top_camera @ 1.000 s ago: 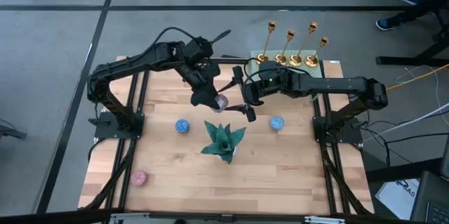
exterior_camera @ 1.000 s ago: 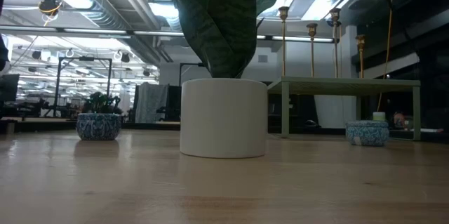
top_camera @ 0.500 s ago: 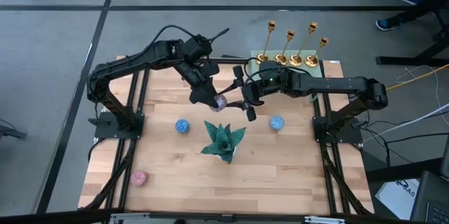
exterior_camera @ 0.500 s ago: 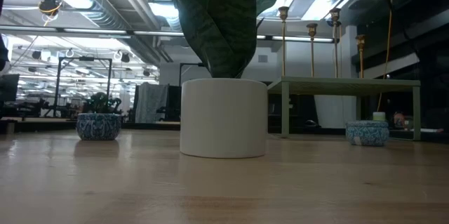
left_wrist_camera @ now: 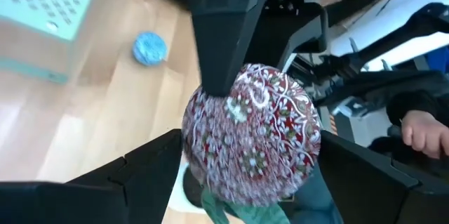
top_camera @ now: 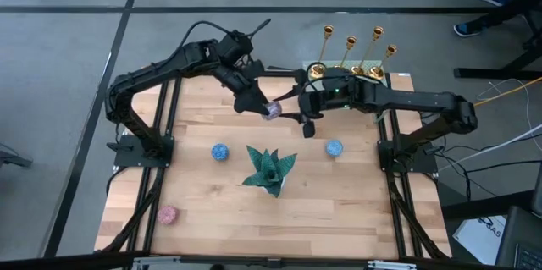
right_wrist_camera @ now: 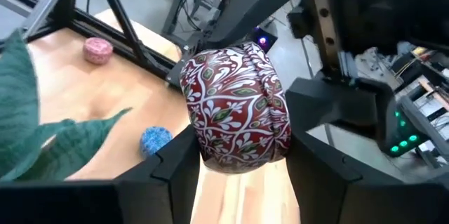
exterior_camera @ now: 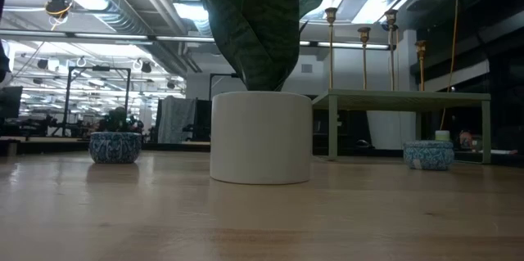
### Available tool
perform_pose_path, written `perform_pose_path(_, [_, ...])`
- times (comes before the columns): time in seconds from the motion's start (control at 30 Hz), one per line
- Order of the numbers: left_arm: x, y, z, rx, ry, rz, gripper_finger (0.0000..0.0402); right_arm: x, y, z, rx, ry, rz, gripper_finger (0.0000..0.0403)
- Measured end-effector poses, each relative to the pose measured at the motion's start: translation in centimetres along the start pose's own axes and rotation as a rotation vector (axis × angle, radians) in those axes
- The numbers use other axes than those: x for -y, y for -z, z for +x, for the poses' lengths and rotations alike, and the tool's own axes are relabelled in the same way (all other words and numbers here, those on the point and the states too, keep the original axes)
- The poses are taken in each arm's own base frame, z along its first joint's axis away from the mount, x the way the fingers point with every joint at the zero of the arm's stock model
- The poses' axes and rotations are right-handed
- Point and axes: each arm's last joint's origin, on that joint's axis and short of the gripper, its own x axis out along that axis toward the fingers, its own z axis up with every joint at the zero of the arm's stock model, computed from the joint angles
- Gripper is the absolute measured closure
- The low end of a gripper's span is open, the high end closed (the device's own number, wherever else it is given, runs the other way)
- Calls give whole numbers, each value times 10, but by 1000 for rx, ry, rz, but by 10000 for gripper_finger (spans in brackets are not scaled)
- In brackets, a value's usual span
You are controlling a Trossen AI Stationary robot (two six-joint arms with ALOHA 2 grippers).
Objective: Stock candles and holders on shelf
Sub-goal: Put the red scented candle on the shelf
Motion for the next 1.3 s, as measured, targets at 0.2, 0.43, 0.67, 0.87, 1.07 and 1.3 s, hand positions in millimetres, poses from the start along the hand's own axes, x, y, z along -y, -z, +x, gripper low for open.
perform_pose_path(0.2, [3,-7,-2,68,27,60,85,0,-4,-10,7,-8,23,218])
perform_pose_path(0.43, [-6,-11,-8,105,-26,49,85,-5,-6,-23,-23,-64,107,217])
perform_pose_path(0.67, [-20,-11,-15,125,-176,-2,84,-6,-10,-59,-122,15,180,217])
perform_pose_path(0.87, [-26,-10,-18,129,-259,-9,84,-15,-4,-94,-338,150,292,216])
perform_pose_path(1.07, [-27,-10,-18,142,-319,-7,84,-29,10,-107,-619,308,317,216])
perform_pose_path(1.3, [-27,-10,-18,145,-338,1,84,-38,38,-91,-803,502,297,216])
